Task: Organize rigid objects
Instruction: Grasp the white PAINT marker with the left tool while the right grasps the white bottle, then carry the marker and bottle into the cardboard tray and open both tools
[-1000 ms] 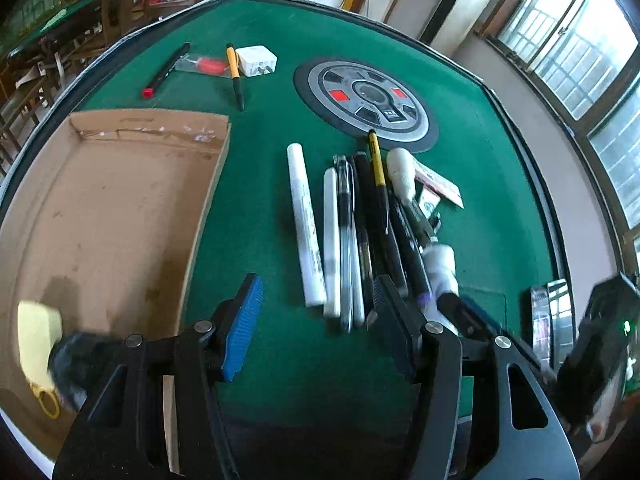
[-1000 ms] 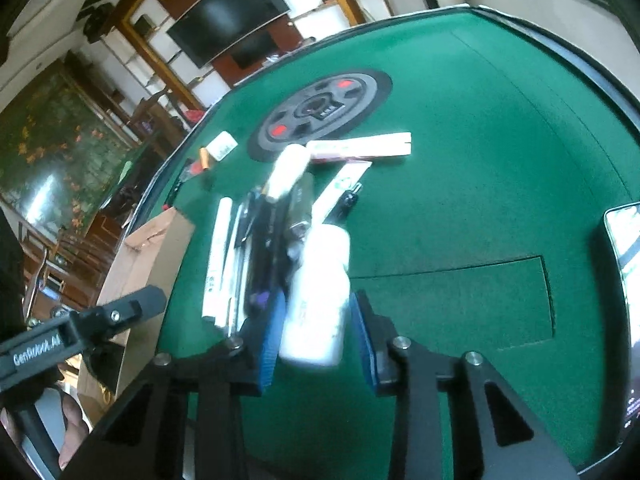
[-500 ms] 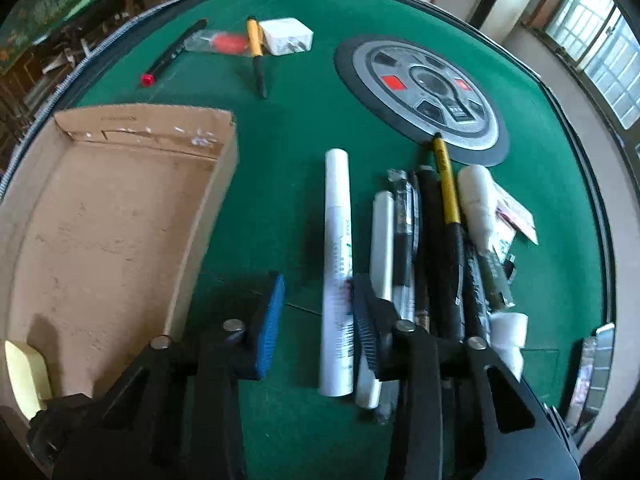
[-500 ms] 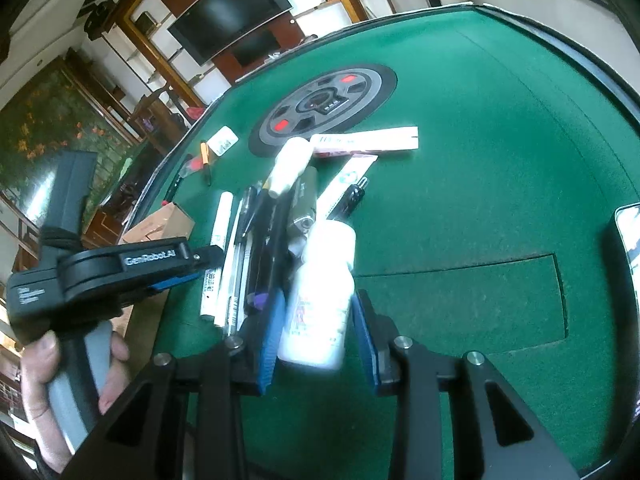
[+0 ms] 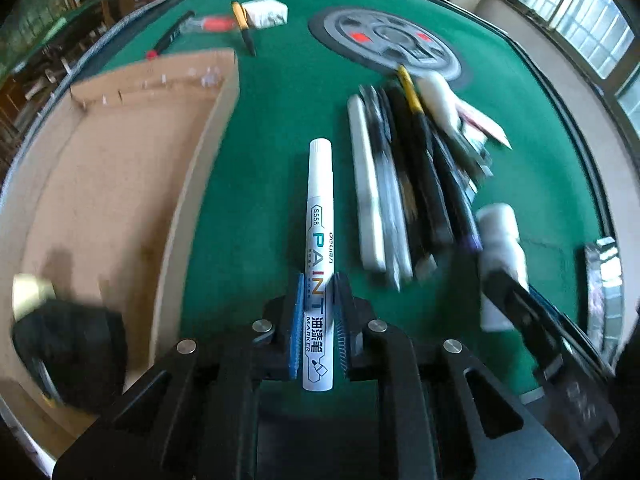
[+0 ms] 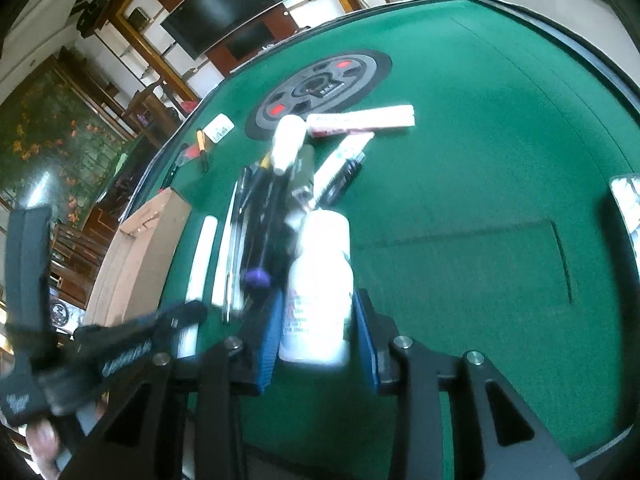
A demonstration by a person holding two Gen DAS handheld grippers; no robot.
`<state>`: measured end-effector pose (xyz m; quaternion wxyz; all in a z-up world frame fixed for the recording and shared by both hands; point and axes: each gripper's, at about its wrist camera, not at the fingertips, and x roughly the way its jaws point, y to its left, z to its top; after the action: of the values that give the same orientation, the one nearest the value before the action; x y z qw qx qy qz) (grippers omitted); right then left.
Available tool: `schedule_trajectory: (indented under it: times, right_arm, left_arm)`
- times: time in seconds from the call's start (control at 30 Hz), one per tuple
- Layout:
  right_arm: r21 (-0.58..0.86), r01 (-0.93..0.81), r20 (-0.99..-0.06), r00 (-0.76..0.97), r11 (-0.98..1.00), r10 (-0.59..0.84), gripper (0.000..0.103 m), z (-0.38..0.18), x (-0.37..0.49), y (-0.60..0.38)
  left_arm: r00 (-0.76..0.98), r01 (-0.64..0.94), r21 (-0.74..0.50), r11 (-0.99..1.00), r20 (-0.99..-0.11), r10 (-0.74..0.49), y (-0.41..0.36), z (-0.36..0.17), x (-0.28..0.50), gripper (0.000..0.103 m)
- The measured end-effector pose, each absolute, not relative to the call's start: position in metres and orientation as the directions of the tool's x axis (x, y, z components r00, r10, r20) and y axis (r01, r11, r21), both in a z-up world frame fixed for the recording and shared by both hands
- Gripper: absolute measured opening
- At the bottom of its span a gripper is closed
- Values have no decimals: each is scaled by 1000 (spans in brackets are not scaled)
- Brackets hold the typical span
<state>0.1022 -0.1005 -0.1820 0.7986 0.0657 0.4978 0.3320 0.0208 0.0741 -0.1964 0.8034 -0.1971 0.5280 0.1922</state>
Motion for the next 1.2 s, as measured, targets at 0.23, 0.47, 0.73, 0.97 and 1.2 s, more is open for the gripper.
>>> schedule_trajectory:
  times: [0.23, 0.47, 0.73, 0.97, 1.2]
  right_arm:
    - [357, -466, -776, 335, 810, 535, 34, -179, 85, -101]
    - [415, -420, -750, 345, 807, 565, 34, -180, 83, -108]
    - [507, -452, -631, 385, 734, 673, 34, -146, 53, -111]
    - [564, -560, -552, 292, 607, 781, 34, -127, 29, -76]
    - [535, -661, -565, 183, 526, 805, 34, -129, 15, -13]
  left_arm:
    - [384, -487, 2, 873, -898, 216, 67, -199, 31, 15]
    - [485, -473, -127, 872, -864, 137, 70, -183, 4, 14]
    - [630, -433, -347, 832, -777, 3, 76, -129, -61, 14]
    - [712, -483, -439, 758, -700, 48, 114, -83, -135, 14]
    - [713, -559, -451, 696, -690, 125, 165, -76, -157, 14]
